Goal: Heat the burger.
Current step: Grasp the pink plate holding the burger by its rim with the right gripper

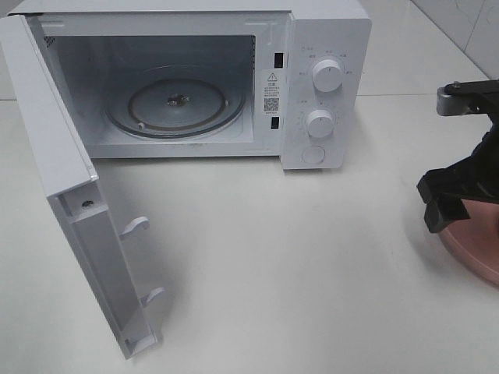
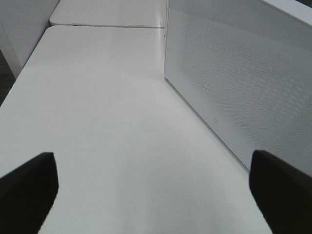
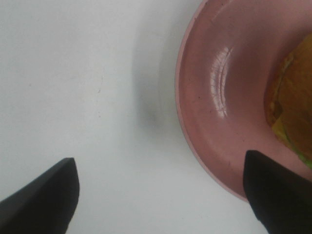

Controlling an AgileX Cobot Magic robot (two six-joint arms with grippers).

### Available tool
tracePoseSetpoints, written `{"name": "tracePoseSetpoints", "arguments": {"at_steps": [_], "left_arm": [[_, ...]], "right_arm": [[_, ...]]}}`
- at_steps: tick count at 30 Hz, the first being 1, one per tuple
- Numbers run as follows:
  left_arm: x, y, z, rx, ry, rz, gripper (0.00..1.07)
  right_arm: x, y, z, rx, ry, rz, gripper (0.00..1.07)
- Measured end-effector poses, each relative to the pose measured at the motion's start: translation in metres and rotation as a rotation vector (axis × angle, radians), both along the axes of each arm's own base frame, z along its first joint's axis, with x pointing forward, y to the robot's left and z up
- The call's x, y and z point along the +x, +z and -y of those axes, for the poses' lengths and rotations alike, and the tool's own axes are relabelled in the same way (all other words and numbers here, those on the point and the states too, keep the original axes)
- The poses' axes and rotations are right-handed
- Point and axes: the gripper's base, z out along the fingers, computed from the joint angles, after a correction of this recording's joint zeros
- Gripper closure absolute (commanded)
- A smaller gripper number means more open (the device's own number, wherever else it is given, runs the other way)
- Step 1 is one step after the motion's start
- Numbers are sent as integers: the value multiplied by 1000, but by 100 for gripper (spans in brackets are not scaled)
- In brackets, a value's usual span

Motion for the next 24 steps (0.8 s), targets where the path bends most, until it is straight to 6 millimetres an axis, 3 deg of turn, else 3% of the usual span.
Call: {"name": "tracePoseSetpoints", "arguments": {"at_steps": [8, 14, 24], "left_arm": [[0, 0, 0, 0, 0, 0, 4], [0, 0, 0, 0, 0, 0, 4], [0, 0, 0, 0, 0, 0, 4]], "right_arm": [[36, -15, 3, -14, -9, -51, 22], [42, -25, 8, -22, -19, -90, 23], [52, -59, 13, -15, -41, -144, 24]]}}
